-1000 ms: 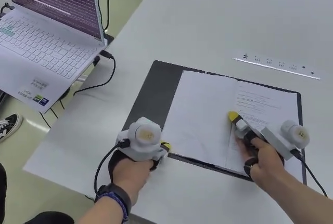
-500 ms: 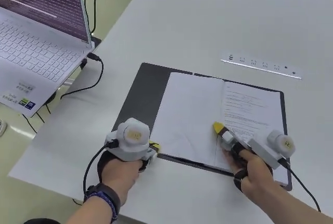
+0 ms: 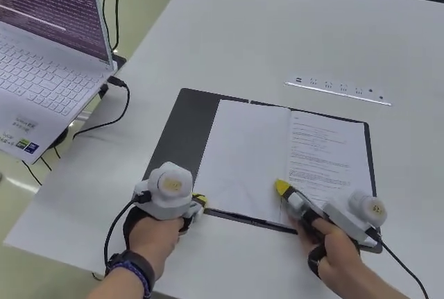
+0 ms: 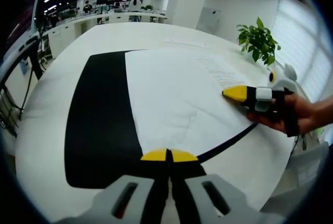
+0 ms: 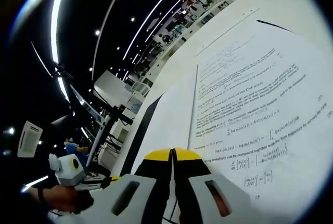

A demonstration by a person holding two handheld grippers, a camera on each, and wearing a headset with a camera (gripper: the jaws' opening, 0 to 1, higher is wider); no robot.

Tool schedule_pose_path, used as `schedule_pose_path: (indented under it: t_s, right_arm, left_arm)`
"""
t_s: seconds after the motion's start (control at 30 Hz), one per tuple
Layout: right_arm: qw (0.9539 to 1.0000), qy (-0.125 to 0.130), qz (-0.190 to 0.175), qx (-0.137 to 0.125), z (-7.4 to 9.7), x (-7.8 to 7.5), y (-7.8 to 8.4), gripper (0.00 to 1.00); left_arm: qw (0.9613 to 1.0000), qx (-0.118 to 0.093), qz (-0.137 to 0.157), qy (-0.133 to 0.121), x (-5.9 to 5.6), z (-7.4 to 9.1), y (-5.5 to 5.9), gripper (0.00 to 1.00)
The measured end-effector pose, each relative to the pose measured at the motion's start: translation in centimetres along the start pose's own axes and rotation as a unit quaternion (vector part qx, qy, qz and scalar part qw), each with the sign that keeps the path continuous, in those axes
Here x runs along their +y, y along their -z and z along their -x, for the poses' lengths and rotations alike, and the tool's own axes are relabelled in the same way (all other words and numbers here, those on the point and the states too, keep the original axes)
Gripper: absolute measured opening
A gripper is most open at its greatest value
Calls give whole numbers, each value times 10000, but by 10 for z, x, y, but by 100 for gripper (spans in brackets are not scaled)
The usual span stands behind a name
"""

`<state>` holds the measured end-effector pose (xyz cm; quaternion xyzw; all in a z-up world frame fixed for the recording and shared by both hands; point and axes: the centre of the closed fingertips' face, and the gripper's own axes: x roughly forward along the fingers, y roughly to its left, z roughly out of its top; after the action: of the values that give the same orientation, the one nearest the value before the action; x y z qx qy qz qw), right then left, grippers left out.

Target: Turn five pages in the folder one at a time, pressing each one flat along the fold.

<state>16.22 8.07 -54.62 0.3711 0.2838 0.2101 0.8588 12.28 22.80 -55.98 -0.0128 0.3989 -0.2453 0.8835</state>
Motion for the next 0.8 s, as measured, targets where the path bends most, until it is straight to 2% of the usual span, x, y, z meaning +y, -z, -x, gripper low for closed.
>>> schedule_pose_path:
  t_s: [0.27,0.43,0.6,0.8]
  right_arm:
    - [9999,-49,51,128,12,4,14,0]
    - [9998,-46,23,168,18,6,21,0]
    - [9997,-51,35,248,24,9,28,0]
    - [9997,-53,-23,258,30,10,34,0]
  left_arm:
    - [10000,4,-35,-5,0,0,0,0]
    - [10000,0,39,-54,0,0,0,0]
    - [9999,13,-69,-91,-1,0,-1,0]
    - [9998,81,95,-179,0,0,-1,0]
